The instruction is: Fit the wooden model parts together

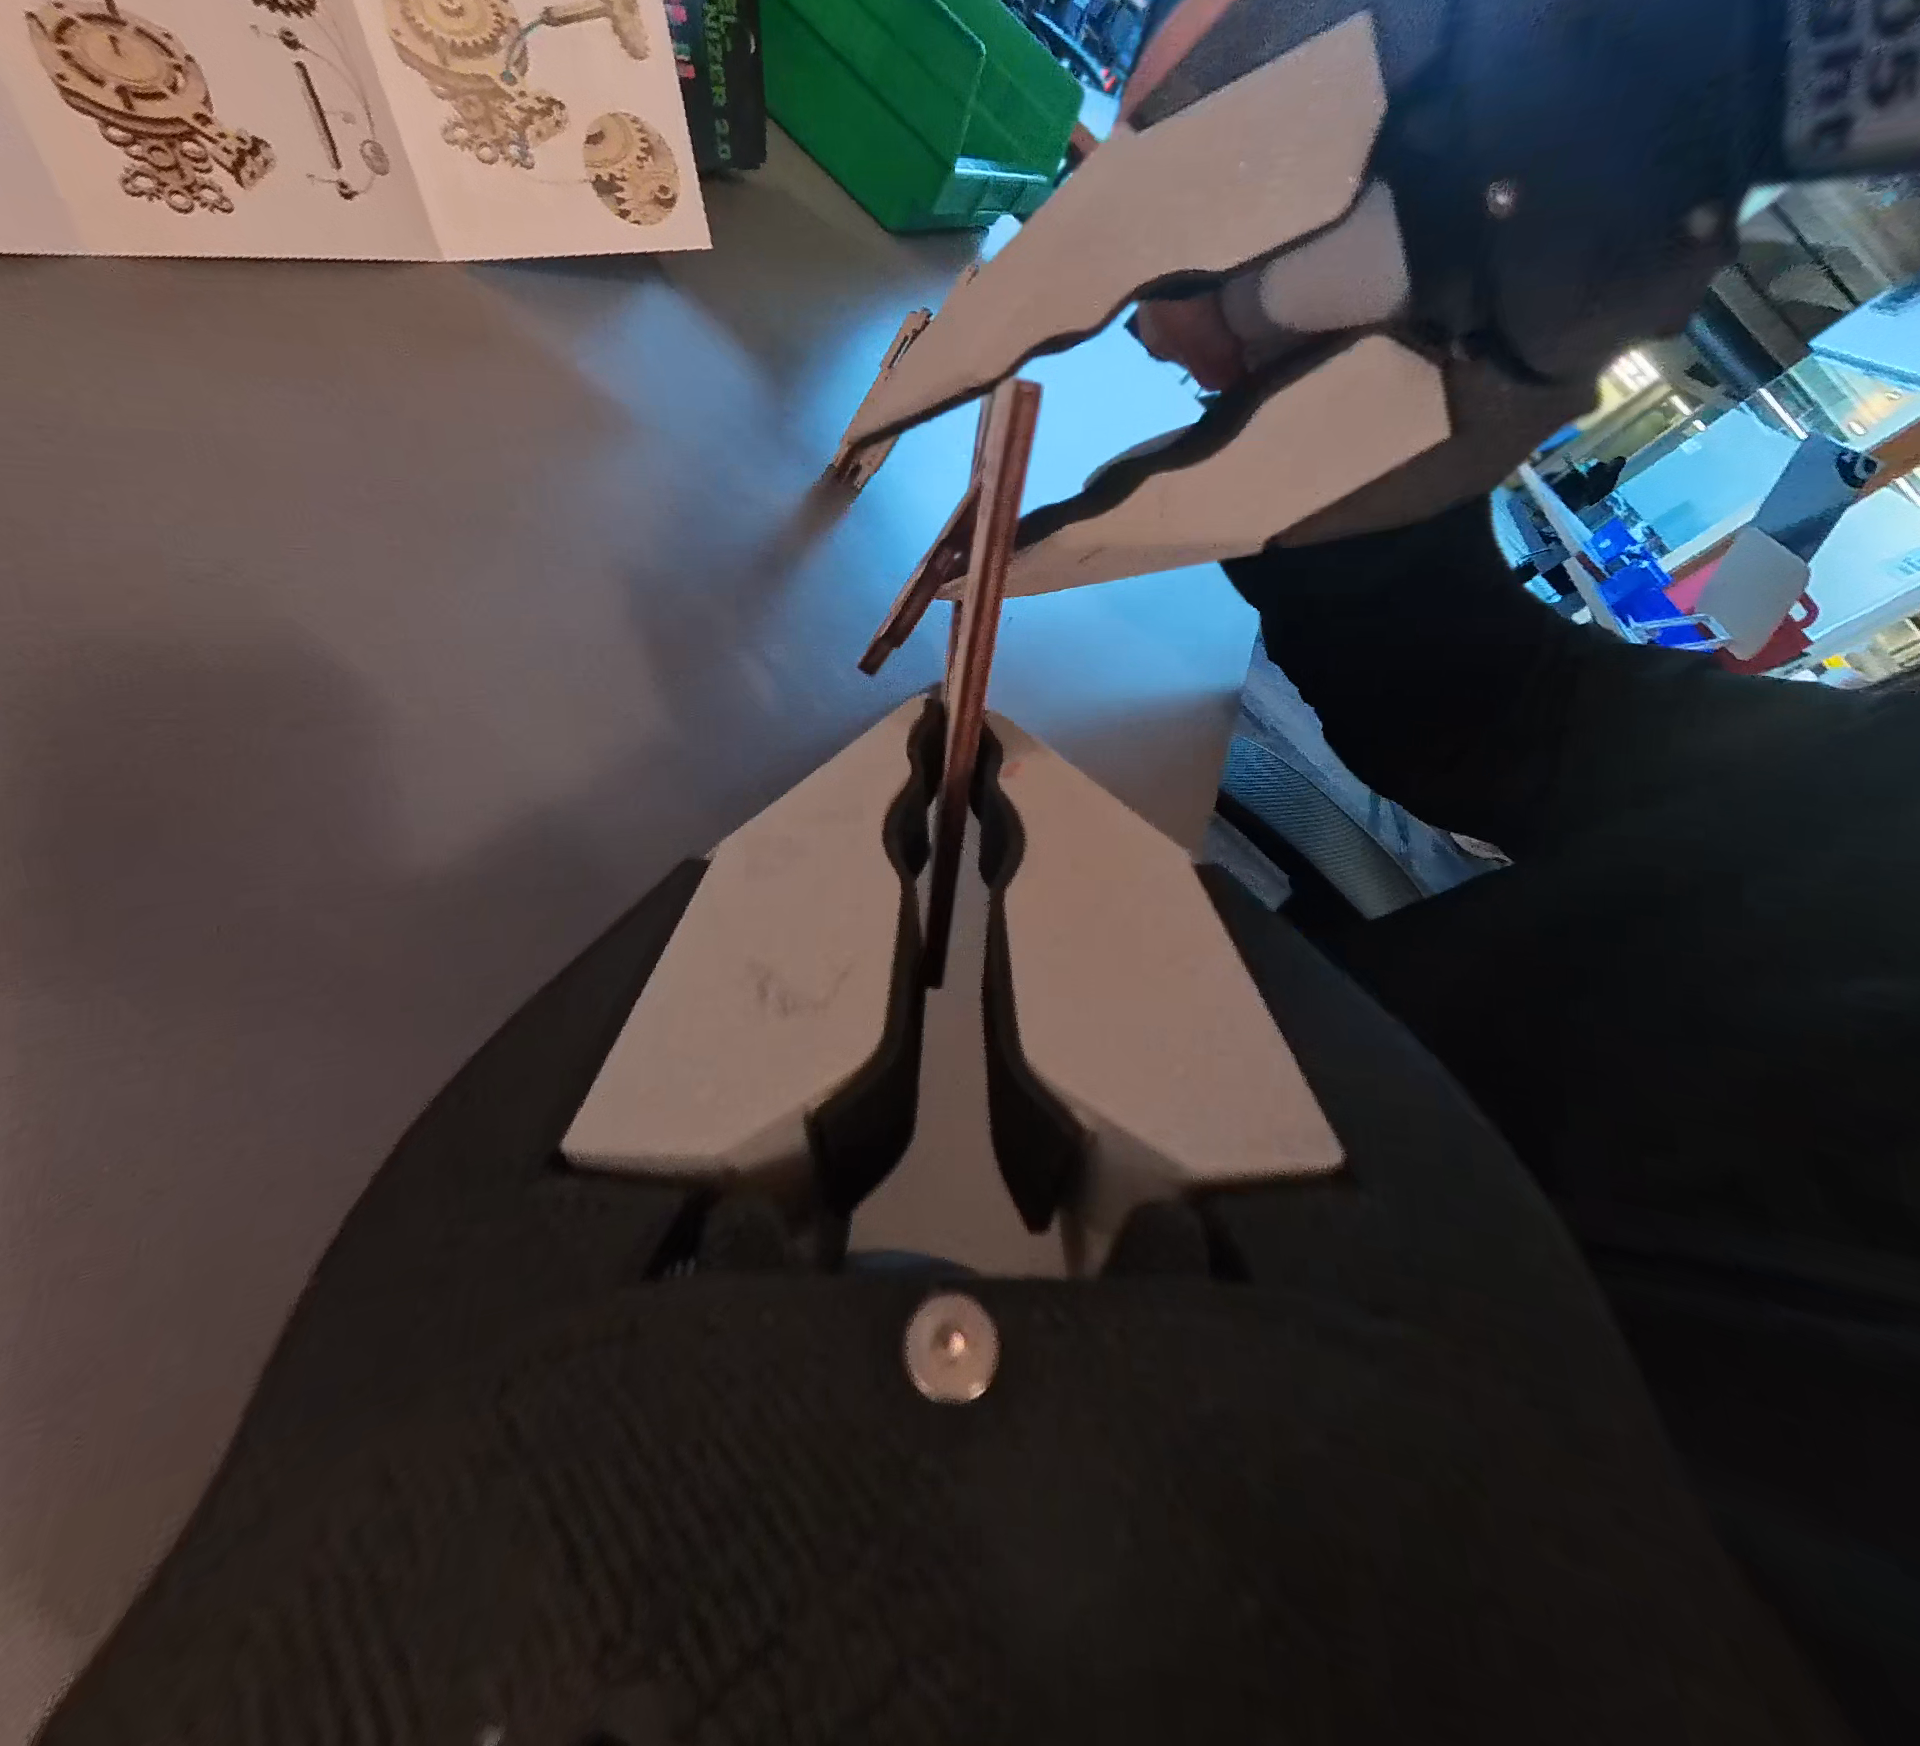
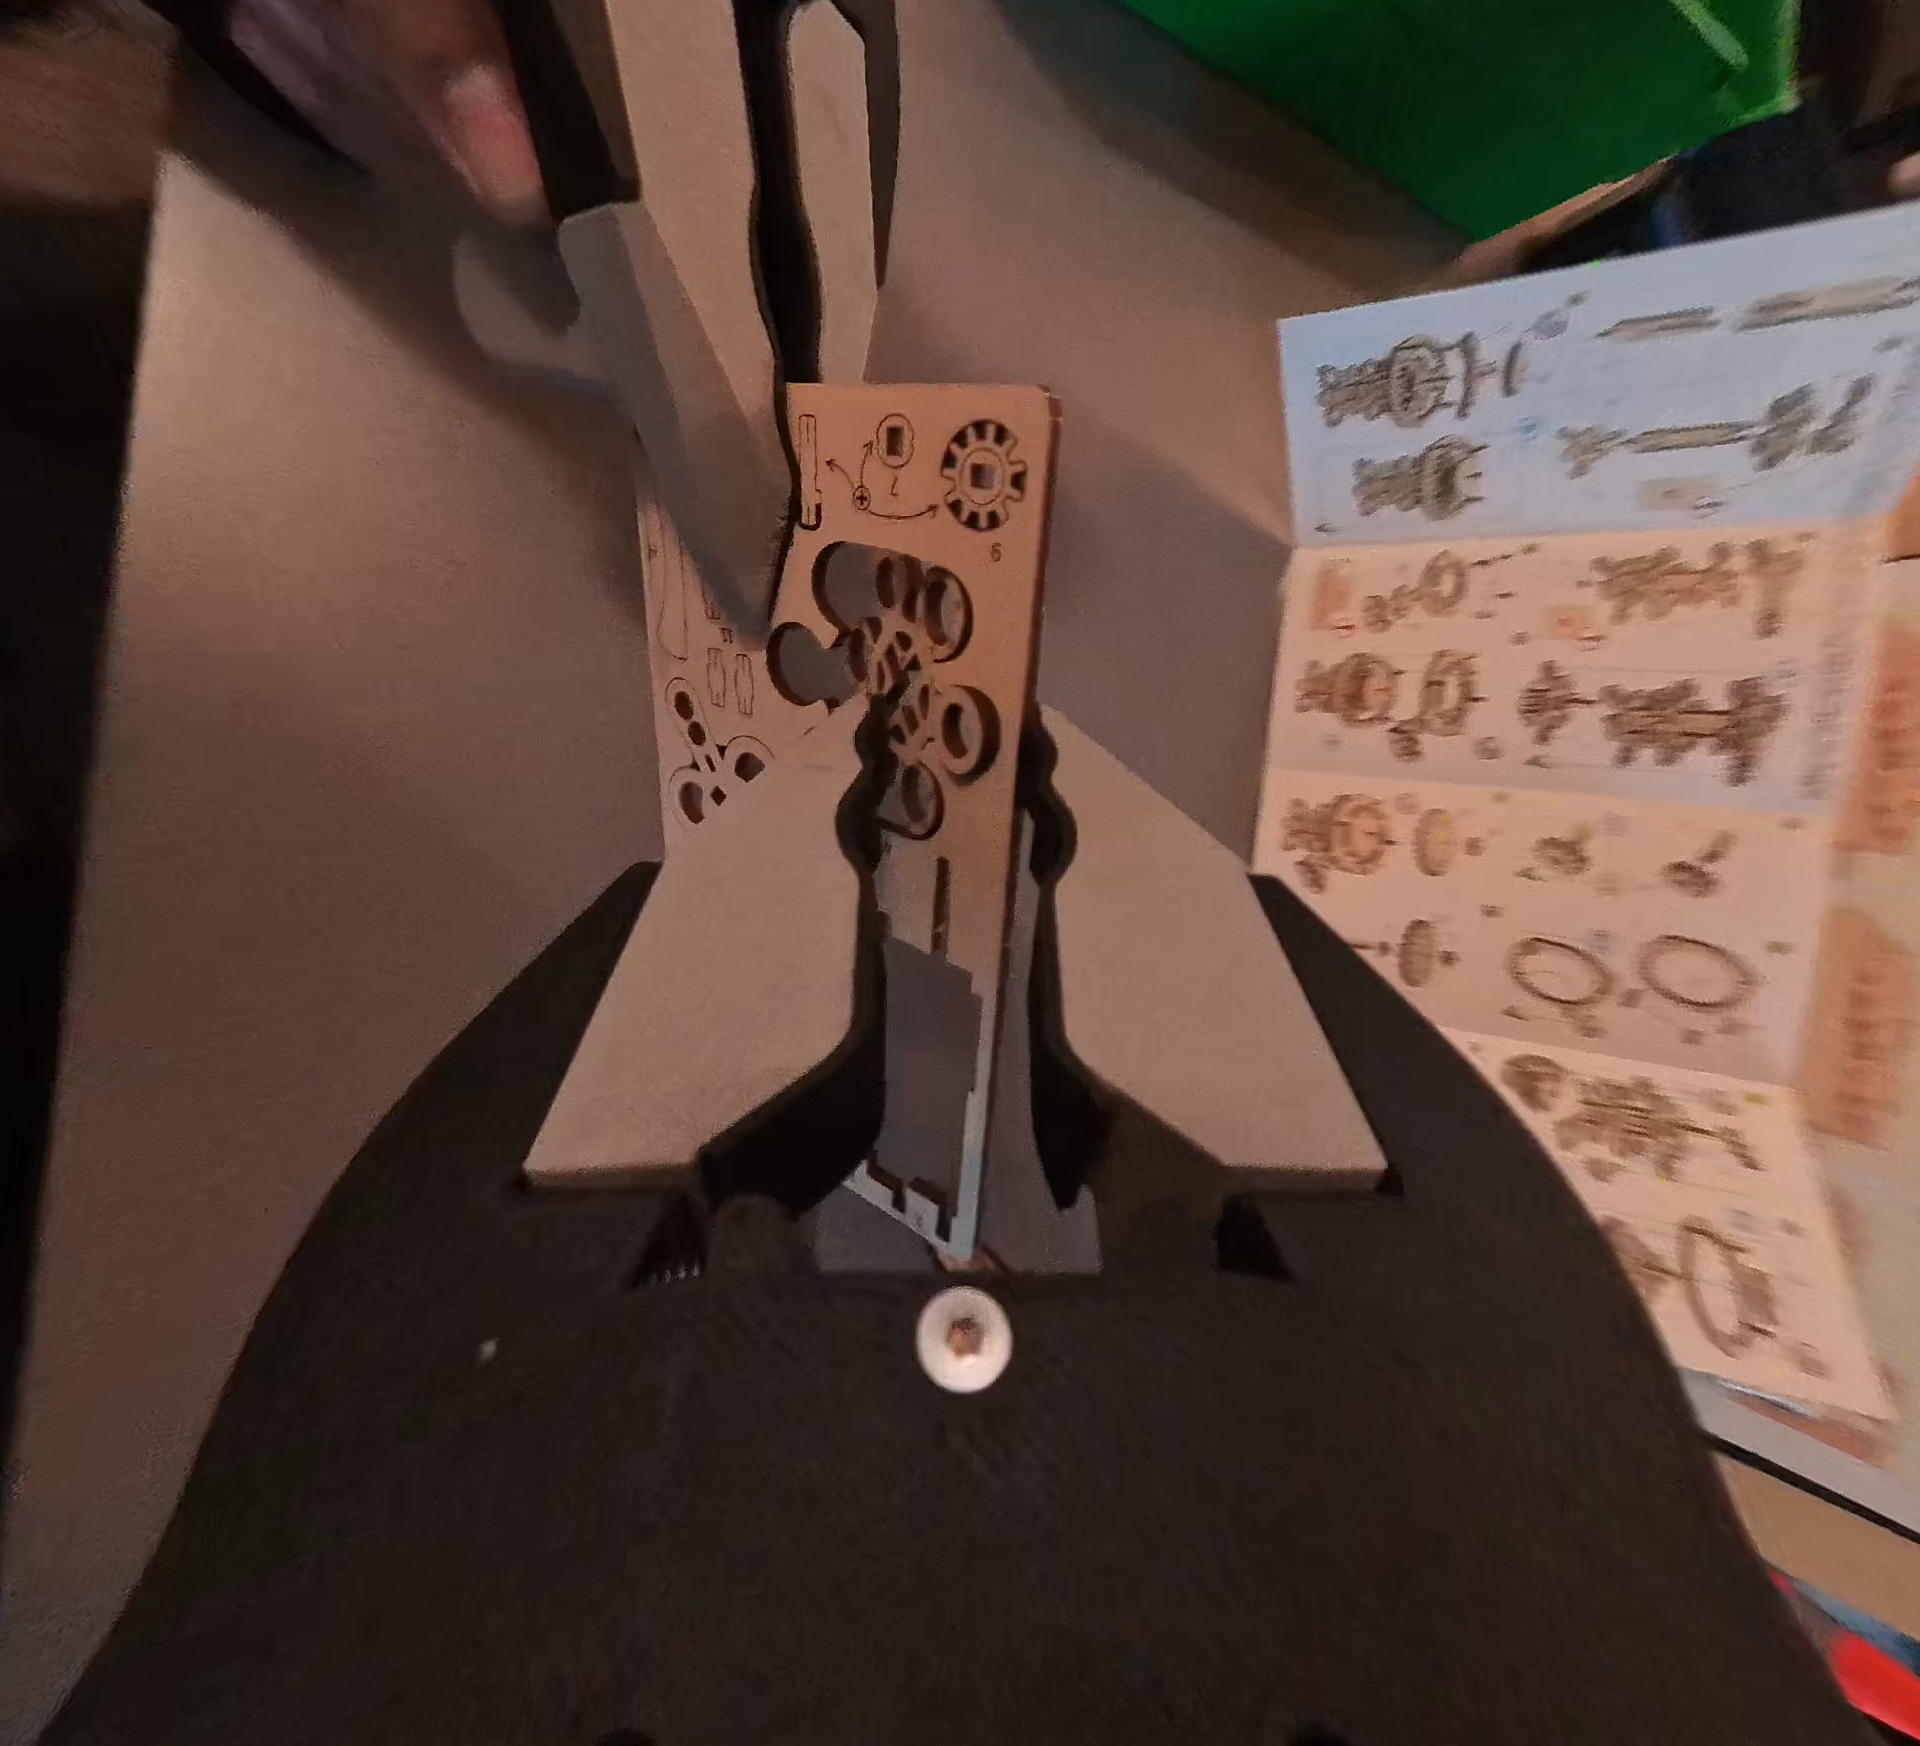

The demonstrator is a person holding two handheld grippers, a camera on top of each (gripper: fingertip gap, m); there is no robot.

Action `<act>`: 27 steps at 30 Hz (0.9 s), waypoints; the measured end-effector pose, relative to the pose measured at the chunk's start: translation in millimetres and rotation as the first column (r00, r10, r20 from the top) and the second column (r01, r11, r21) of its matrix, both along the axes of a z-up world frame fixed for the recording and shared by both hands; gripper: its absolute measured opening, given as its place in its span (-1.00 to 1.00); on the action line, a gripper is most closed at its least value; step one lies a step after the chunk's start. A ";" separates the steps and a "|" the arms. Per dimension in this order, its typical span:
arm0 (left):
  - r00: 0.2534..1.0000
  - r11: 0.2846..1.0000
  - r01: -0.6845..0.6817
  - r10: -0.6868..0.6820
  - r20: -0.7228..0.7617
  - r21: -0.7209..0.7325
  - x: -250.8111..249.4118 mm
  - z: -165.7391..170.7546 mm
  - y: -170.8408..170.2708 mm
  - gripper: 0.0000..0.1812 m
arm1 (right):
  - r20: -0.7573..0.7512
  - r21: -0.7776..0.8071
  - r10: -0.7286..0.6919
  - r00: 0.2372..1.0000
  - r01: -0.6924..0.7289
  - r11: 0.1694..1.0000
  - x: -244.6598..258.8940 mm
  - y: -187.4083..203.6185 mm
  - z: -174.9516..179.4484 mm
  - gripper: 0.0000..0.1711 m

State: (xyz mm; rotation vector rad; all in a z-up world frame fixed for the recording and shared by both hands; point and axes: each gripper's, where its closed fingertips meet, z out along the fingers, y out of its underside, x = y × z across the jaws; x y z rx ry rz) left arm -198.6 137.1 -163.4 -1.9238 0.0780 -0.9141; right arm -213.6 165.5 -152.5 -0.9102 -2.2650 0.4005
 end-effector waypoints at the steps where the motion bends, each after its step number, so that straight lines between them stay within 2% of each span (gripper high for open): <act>1: 1.000 1.000 -0.006 0.006 -0.001 0.001 -1.3 0.0 0.2 -0.98 | -0.019 0.031 0.003 1.000 -0.002 1.000 -1.4 -0.1 1.2 -0.74; 5: 1.000 1.000 -0.021 0.021 -0.010 0.005 -6.6 1.7 -1.1 -0.97 | -0.090 0.085 0.033 0.995 -0.025 0.996 -5.4 -2.8 5.8 -0.75; 8: 1.000 1.000 -0.006 0.006 0.005 0.030 -6.1 7.8 -2.1 -0.98 | -0.056 -0.070 0.044 0.997 -0.048 0.996 -1.3 -5.2 8.9 -0.70; 10: 0.999 1.000 -0.021 0.022 -0.042 0.020 -9.4 4.3 -0.7 -0.99 | 0.008 -0.120 0.056 0.998 -0.055 0.991 6.3 2.8 9.0 -0.72; 12: 1.000 1.000 -0.010 0.011 -0.027 0.019 -9.3 6.4 -2.3 -0.99 | 0.061 -0.159 0.075 0.995 -0.064 0.985 12.7 7.1 10.5 -0.73; 14: 1.000 1.000 0.000 0.001 -0.020 0.019 -9.0 7.9 -3.8 -0.99 | 0.067 -0.131 0.087 0.994 -0.078 0.988 13.4 11.1 13.4 -0.83; 23: 0.999 1.000 0.030 -0.029 -0.022 0.008 -0.7 8.3 -5.5 -0.98 | 0.163 -0.052 0.132 0.978 -0.125 0.991 10.1 4.9 3.0 -0.81; 27: 0.999 1.000 0.026 -0.026 -0.022 -0.015 -0.4 2.4 -3.5 -0.97 | 0.141 0.121 0.079 0.987 -0.097 0.988 2.7 11.4 -3.3 -0.81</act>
